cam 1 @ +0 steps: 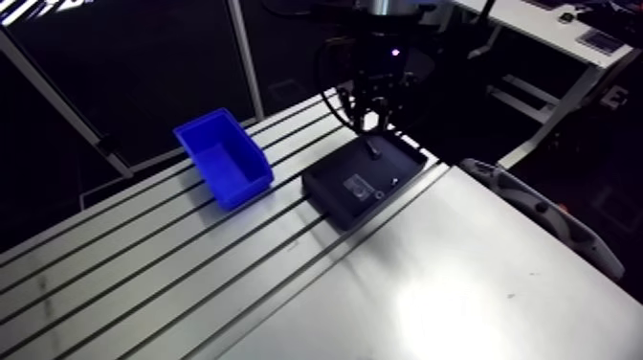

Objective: Pick up the M10 bolt from the tray and put it into the blue bin.

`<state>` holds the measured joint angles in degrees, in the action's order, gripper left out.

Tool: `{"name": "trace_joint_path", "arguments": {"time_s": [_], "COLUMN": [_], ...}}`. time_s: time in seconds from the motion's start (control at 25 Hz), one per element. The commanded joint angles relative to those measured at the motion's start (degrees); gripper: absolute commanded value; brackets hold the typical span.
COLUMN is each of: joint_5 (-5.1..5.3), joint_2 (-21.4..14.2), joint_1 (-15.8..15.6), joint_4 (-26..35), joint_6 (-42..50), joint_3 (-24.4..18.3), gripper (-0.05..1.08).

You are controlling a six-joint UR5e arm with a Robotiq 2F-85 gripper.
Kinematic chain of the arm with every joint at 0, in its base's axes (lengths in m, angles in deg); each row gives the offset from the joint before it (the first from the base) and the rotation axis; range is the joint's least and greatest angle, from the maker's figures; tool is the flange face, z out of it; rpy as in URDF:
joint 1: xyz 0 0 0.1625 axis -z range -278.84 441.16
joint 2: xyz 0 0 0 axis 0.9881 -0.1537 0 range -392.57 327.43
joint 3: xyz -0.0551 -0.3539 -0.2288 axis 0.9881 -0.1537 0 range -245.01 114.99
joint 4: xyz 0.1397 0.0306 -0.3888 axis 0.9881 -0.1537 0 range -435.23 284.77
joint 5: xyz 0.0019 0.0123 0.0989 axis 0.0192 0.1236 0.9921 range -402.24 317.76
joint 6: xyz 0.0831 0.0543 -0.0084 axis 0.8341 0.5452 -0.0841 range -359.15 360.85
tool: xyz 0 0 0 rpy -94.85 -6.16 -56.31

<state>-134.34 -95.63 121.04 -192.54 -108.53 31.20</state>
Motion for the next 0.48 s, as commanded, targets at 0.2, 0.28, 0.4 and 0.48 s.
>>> {"name": "trace_joint_path", "arguments": {"time_s": [0.2,0.28,0.4,0.48], "joint_5": [-0.93,-1.02,-1.11,-1.98], "joint_2": [1.07,1.16,1.25,1.25], "joint_1": [0.20,0.20,0.20,0.20], "joint_4": [-1.66,-2.10,-3.24,-3.60], "joint_6": [0.00,0.00,-0.09,-0.35], "joint_3": [0.69,0.78,1.31,1.83], "gripper": [0.52,0.52,0.57,0.55]}}
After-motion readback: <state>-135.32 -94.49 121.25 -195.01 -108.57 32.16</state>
